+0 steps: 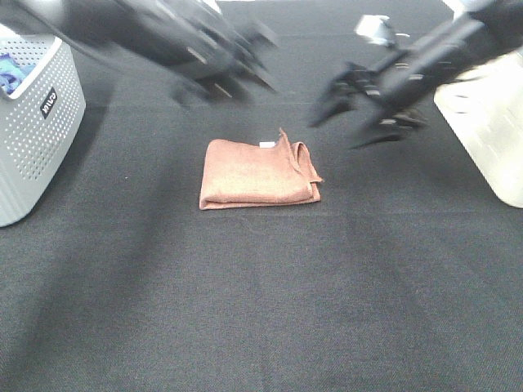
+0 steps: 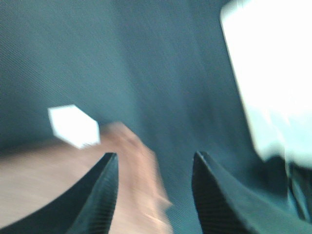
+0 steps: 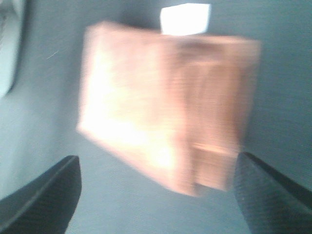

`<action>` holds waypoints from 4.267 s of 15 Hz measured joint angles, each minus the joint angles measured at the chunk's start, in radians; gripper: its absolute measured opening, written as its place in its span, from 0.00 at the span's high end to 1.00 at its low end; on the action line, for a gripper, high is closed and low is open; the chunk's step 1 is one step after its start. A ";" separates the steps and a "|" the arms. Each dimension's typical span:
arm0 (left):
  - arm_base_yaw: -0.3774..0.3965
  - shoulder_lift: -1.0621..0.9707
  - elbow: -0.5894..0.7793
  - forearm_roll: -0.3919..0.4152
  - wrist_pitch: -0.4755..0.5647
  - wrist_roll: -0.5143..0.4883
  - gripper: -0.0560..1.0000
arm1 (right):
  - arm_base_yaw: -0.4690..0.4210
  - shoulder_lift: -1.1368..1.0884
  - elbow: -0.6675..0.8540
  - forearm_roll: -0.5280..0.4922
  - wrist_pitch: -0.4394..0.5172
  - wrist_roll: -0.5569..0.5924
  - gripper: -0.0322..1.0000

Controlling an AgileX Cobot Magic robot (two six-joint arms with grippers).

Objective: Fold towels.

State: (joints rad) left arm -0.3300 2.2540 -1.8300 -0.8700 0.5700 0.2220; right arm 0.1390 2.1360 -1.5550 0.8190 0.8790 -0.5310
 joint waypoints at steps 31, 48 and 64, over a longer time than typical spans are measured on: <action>0.138 -0.268 0.000 0.510 0.411 -0.067 0.51 | 0.054 -0.017 -0.192 -0.394 0.165 0.244 0.23; 0.138 -1.271 0.826 0.880 0.534 -0.222 0.51 | 0.054 -0.980 0.511 -0.603 0.273 0.422 0.23; 0.138 -2.038 1.327 0.700 0.490 0.009 0.51 | 0.054 -1.874 1.043 -0.716 0.195 0.343 0.23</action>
State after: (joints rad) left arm -0.1920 0.2160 -0.5030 -0.1700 1.0600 0.2310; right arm 0.1930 0.2620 -0.5120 0.1030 1.0740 -0.1880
